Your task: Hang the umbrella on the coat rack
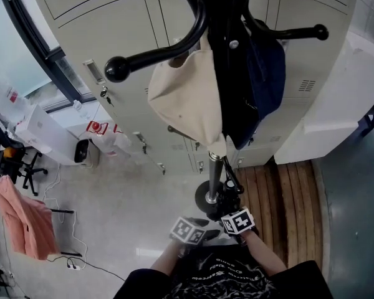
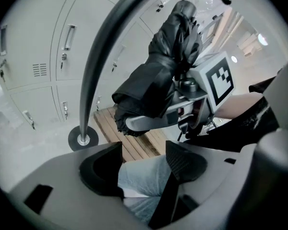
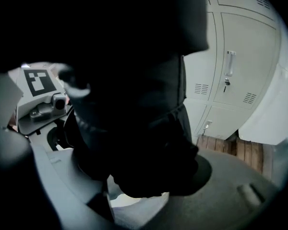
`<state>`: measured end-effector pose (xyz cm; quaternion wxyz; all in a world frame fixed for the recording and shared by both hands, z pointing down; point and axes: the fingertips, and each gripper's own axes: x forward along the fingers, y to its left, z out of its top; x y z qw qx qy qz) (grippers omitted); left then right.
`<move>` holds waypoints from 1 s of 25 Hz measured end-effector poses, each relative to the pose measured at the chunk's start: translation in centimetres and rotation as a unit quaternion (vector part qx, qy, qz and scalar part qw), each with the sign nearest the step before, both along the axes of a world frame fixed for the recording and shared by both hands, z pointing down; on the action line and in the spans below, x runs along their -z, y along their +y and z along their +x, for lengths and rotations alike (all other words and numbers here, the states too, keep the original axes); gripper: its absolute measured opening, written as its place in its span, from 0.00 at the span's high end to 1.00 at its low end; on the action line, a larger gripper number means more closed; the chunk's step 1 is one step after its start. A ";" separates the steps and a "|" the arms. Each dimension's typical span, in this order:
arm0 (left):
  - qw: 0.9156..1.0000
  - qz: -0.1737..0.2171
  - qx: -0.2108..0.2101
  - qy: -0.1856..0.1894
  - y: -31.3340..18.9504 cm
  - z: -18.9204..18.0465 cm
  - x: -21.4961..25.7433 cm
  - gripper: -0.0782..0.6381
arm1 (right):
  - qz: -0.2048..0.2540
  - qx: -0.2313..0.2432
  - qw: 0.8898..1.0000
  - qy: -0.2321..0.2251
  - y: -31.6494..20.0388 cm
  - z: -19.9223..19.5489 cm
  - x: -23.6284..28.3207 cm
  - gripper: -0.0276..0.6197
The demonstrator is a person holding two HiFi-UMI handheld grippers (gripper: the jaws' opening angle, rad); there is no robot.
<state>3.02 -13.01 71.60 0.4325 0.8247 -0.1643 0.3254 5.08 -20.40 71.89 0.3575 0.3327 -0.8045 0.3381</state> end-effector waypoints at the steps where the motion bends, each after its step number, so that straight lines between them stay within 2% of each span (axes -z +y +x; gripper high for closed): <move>1: 1.000 0.008 0.008 0.004 -0.3 -0.3 0.3 0.49 | 0.004 -0.007 1.000 0.000 -0.5 0.0 -0.1 0.47; 6: 0.998 0.033 0.044 -0.008 -1.2 -2.0 0.4 0.49 | 0.021 -0.046 0.999 0.006 -2.8 -0.5 -0.6 0.45; 9: 0.998 0.040 0.047 -0.024 -1.4 -2.3 0.0 0.49 | 0.010 -0.077 0.997 -0.001 -3.5 -0.1 -0.7 0.38; 13: 0.998 0.043 0.044 -0.032 -1.5 -2.4 0.0 0.49 | -0.022 -0.101 0.995 -0.013 -3.0 0.7 -1.4 0.37; 22: 0.996 0.070 0.048 -0.039 -2.9 -1.9 0.4 0.49 | -0.052 -0.125 0.990 -0.043 -1.2 1.0 -1.6 0.37; 25: 0.994 0.088 0.054 -0.044 -3.5 -1.9 0.9 0.49 | -0.042 -0.129 0.990 -0.044 -1.0 1.2 -1.1 0.37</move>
